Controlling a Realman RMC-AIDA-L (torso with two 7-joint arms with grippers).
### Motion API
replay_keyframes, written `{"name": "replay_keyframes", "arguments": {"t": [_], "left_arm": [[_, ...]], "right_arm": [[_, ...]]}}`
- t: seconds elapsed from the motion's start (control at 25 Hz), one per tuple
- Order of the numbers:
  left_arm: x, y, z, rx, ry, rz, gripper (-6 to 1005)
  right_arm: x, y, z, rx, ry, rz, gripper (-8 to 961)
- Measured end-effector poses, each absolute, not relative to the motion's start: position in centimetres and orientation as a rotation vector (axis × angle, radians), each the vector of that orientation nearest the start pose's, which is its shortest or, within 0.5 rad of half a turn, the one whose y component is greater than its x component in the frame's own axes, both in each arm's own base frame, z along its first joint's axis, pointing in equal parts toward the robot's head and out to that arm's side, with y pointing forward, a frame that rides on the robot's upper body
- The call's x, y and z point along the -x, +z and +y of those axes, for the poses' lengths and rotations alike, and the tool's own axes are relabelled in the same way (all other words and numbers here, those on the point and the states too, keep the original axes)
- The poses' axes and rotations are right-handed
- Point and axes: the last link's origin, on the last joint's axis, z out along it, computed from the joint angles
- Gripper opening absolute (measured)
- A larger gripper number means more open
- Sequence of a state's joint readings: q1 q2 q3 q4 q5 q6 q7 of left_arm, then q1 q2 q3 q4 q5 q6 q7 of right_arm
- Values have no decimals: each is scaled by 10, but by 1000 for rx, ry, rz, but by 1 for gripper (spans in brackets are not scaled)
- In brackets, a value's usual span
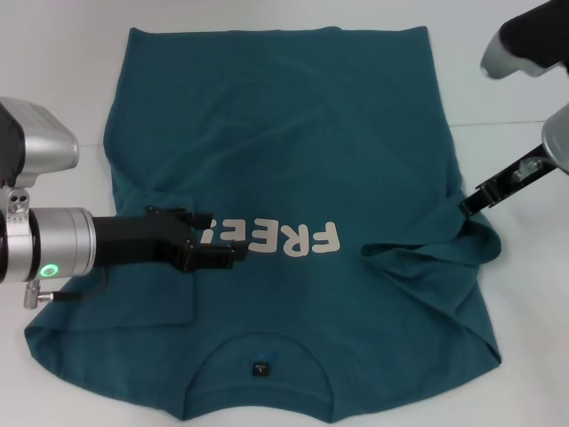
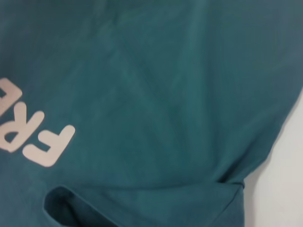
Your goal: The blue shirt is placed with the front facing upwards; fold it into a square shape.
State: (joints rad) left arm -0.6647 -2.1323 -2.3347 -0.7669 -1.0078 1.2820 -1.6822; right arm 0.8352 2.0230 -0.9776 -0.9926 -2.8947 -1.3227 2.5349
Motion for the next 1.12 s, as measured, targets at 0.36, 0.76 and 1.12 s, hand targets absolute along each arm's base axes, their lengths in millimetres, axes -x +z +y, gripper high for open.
{"name": "replay_keyframes", "arguments": {"t": [0.36, 0.76, 1.12], "left_arm": [[222, -19, 387, 2657, -425, -737, 847], [222, -20, 387, 2659, -425, -740, 847], [223, -20, 387, 2656, -423, -746, 847]], "right_arm": [[-223, 47, 432, 2236, -570, 947, 567], [-233, 47, 434, 2207, -563, 961, 542], [-232, 33, 438, 2198, -568, 925, 519]]}}
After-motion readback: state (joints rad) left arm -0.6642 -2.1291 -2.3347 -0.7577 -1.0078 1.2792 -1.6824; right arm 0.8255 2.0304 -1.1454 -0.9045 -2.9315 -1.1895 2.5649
